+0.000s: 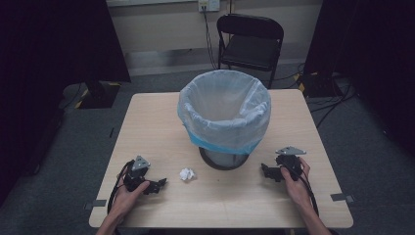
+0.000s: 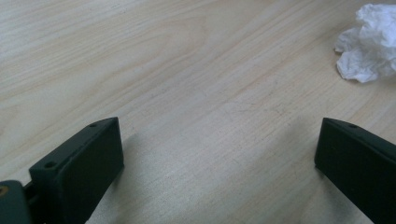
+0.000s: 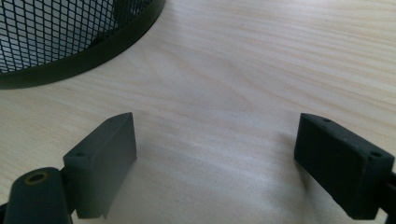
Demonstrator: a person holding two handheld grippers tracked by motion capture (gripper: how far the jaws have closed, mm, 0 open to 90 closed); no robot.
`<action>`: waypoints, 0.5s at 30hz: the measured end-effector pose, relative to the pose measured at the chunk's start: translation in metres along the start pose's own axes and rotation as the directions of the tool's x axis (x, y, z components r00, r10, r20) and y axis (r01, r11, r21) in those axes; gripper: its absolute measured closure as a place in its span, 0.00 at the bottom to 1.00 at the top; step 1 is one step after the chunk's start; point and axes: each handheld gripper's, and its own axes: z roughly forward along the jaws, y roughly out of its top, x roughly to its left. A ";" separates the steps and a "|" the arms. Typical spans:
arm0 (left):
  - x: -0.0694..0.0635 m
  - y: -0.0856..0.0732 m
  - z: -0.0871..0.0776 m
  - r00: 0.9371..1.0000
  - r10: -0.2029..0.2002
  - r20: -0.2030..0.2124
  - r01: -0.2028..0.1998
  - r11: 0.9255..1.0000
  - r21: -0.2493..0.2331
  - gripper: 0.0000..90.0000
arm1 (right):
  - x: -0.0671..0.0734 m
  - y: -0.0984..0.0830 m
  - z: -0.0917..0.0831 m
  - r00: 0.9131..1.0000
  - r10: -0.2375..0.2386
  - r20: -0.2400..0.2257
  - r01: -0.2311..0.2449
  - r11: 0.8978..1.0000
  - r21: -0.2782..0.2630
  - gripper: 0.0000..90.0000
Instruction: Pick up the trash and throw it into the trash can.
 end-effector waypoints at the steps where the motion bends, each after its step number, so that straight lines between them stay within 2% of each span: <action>1: 0.000 0.000 0.000 1.000 0.000 0.000 0.000 1.000 0.000 0.01 | 0.000 0.000 0.000 1.000 -0.001 -0.001 0.001 1.000 0.000 0.13; 6: 0.001 0.000 -0.002 1.000 -0.025 -0.015 0.025 1.000 -0.012 0.06 | 0.000 0.000 0.000 1.000 -0.002 -0.001 0.002 1.000 0.000 0.13; 9: 0.002 0.000 -0.003 0.999 -0.040 -0.034 0.039 0.999 -0.023 0.19 | 0.000 0.000 0.000 1.000 -0.002 -0.001 0.002 1.000 0.000 0.13; 11: 0.003 0.002 -0.004 0.997 -0.072 -0.021 0.072 0.997 -0.025 0.18 | 0.000 0.000 0.000 1.000 -0.002 -0.001 0.002 1.000 0.000 0.13; 14: 0.002 0.005 -0.006 0.998 -0.061 -0.011 0.061 0.997 -0.039 0.18 | 0.000 0.000 0.000 1.000 -0.002 -0.001 0.002 1.000 0.000 0.13; 15: -0.001 0.007 -0.008 0.998 -0.055 -0.008 0.055 0.996 -0.064 0.18 | 0.000 0.000 0.000 1.000 -0.002 -0.001 0.002 1.000 0.000 0.13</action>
